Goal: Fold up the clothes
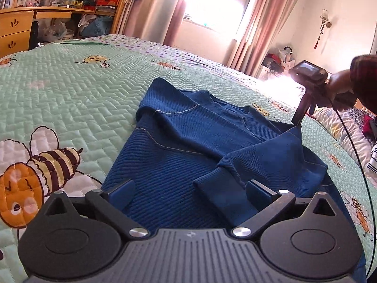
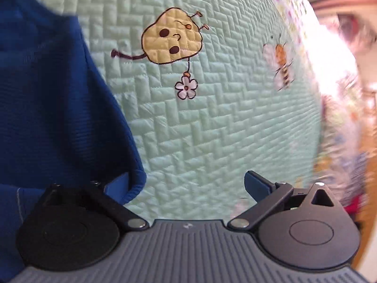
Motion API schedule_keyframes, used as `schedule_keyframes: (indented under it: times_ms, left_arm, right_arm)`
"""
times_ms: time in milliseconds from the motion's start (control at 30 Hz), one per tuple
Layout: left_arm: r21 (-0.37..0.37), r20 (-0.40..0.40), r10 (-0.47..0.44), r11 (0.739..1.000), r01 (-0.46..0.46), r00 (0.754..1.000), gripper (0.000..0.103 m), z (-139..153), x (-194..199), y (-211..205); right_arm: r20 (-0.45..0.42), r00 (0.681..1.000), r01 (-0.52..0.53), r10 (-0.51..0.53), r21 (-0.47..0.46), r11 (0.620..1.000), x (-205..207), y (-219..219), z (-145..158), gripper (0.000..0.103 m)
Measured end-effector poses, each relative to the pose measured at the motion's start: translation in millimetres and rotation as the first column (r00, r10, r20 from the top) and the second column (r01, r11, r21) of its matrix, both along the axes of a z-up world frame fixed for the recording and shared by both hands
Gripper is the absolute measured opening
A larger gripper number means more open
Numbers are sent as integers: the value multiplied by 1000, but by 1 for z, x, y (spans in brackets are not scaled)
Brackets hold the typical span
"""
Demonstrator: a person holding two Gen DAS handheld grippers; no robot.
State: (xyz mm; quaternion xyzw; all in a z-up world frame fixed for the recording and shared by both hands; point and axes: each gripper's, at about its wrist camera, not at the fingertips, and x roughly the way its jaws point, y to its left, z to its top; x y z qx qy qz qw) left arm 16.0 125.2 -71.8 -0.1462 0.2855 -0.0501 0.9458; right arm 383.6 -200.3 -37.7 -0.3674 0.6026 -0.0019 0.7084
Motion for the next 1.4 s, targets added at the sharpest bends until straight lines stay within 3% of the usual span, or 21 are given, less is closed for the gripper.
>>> schedule_keyframes:
  times_ms: [133,200,300,333,400,500,533,600,667,733,800,867,933,967,1000,1033,1100,1133,1200,1267,1400]
  left_arm:
    - [18,2,6,1000,-6,1000,101,-1,-1,-3]
    - [29,2,11,1000,-11,1000,101,-1,-1,-5]
    - [34,-2,21,999,-21,1000,101,0,1,-5]
    - [37,-4,23,999,-23,1000,101,0,1,-5]
    - [46,-6,27,999,-27,1000,101,0,1,-6]
    - [55,-6,41,998,-41,999,101,1,-1,-8]
    - [57,-7,46,997,-46,999,101,1,-1,-8]
    - [65,-8,53,997,-52,999,101,1,-2,-9]
    - [79,-8,57,995,-56,998,101,0,-2,-12]
    - [94,-10,60,994,-59,998,102,0,-1,-14]
    - [110,-15,63,992,-61,998,102,-1,0,-16]
    - [125,-18,64,990,-61,998,102,-1,1,-18]
    - [143,-22,69,988,-65,997,102,-1,2,-21]
    - [154,-26,71,986,-66,997,102,-1,3,-22]
    - [165,-29,71,984,-65,997,102,-1,3,-24]
    - [175,-31,70,983,-64,997,102,-1,3,-25]
    - [184,-33,70,981,-63,997,102,-1,3,-26]
    - [184,-33,71,981,-64,997,102,0,3,-26]
    - [178,-32,75,982,-68,997,102,0,2,-25]
    - [170,-30,80,983,-74,996,102,2,0,-25]
    - [130,-22,96,987,-92,995,102,9,-5,-21]
  right_arm:
    - [95,984,127,-151,225,966,-2,-37,9,101]
    - [131,972,151,-193,280,948,-3,-46,10,101]
    - [278,942,47,-187,442,896,-15,-45,27,101]
    - [264,943,34,-202,527,849,-24,-49,30,101]
    - [233,945,9,-229,681,732,-42,-58,38,101]
    - [178,950,-25,-256,862,506,-69,-71,48,101]
    - [157,953,-35,-260,908,418,-78,-76,51,101]
    - [62,971,-23,-232,986,167,-111,-93,41,101]
    - [-33,972,24,-231,999,-40,-141,-109,26,101]
    - [-107,972,77,-209,986,-146,-154,-114,10,101]
    - [-143,974,111,-174,977,-182,-147,-108,-8,101]
    - [-154,971,118,-181,974,-192,-127,-103,-24,101]
    - [-155,943,109,-293,980,-168,-97,-111,-40,100]
    - [-155,917,107,-368,983,-147,-82,-119,-48,91]
    - [-180,888,110,-423,976,-185,-73,-129,-56,68]
    - [-207,859,116,-469,969,-217,-69,-137,-61,63]
    - [-157,834,61,-529,979,-193,-71,-142,-53,64]
    - [-138,835,33,-533,979,-201,-77,-142,-46,68]
    - [-132,855,-18,-502,960,-281,-95,-142,-34,89]
    - [-118,887,-41,-447,943,-330,-121,-137,-19,92]
    - [-123,931,-10,-344,933,-360,-168,-121,-13,92]
